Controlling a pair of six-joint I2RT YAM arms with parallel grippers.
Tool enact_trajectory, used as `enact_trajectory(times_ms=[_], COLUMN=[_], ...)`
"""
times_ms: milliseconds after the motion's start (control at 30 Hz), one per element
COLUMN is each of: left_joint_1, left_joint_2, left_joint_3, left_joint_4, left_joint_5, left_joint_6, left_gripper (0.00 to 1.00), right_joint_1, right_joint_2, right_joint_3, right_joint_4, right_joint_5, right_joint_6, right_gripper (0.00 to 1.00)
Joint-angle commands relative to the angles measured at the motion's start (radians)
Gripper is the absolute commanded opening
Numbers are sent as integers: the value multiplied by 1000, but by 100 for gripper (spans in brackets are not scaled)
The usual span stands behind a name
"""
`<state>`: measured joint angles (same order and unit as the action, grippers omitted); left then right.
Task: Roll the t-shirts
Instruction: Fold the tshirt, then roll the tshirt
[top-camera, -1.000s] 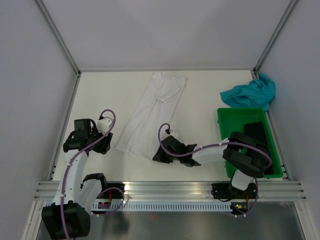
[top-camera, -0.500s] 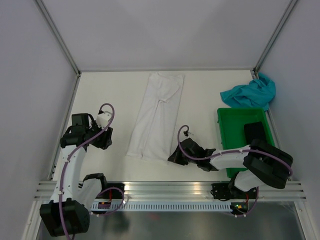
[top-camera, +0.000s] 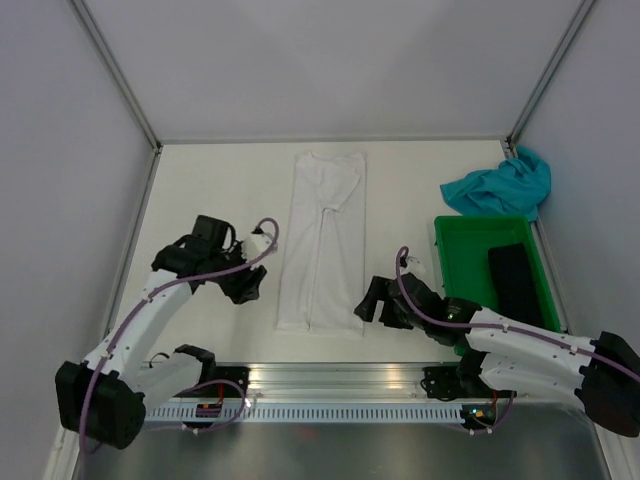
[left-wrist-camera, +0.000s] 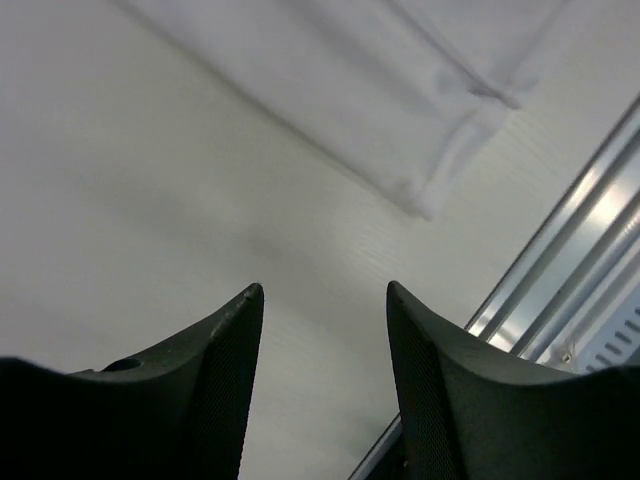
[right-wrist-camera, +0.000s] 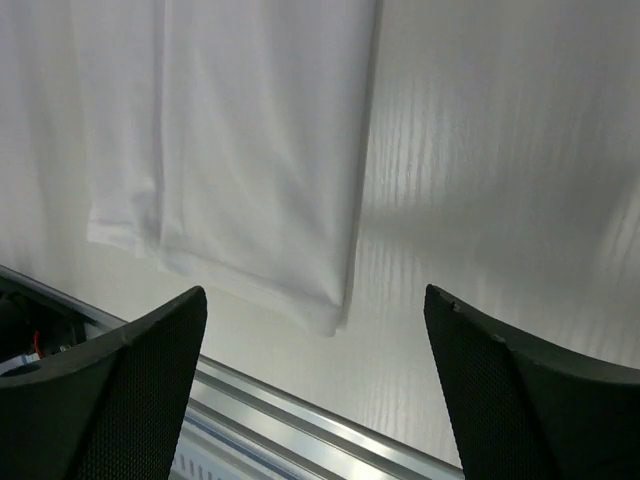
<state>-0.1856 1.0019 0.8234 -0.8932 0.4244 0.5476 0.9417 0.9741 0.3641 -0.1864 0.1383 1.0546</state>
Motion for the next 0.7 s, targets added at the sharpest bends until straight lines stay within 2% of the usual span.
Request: enact_trajectory(times_ms=[0,100,133,167,200,267,300,333,367,400,467,500,567,600,667], left_joint_1=[-270,-399,-414,-425,-428,-428,-428,-428,-428,-428,-428,-430,-428,-430,-430], left_joint_2=[65,60,44,20,-33,-106,-141,-214,-235,-253,-261,-256,-232,-221,-175], left_joint_3=[54,51,45,40,31,-4,-32,-59,-88,-140,-191,-245,-288,-317,-340], left_joint_4=[-93,-177,-182,-187,-196,-167,-133,-103,-77,-44,-13,32,82,98,103], left_joint_5=[-58,0,4,8,16,5,5,14,30,75,114,134,149,165,181], left_joint_6=[98,245,303,342,444,564,633,665,701,759,823,889,923,966,1018], left_gripper=[58,59,59,59,60,59,59,59,58,58,59,61,61,61,61], right_joint_1=[-6,-12,-14,-15,-15,-15,-15,-15,-15,-17,-15,-12,-9,-6,-1], right_joint_2=[-61,-86,-81,-65,-54,-45,-57,-99,-126,-149,-166,-151,-72,-45,23], right_joint_3=[204,344,375,401,439,426,399,366,328,246,179,177,188,191,190], right_joint_4=[-271,-294,-285,-266,-260,-222,-187,-88,-31,25,90,70,-33,-76,-169], right_joint_5=[144,172,172,169,190,277,264,224,171,21,-87,-117,-176,-209,-327], right_joint_6=[-135,-305,-365,-507,-571,-733,-799,-867,-927,-1084,-1218,-1317,-1427,-1553,-1669], right_gripper=[96,98,98,98,98,98,98,98,98,97,94,93,90,88,82])
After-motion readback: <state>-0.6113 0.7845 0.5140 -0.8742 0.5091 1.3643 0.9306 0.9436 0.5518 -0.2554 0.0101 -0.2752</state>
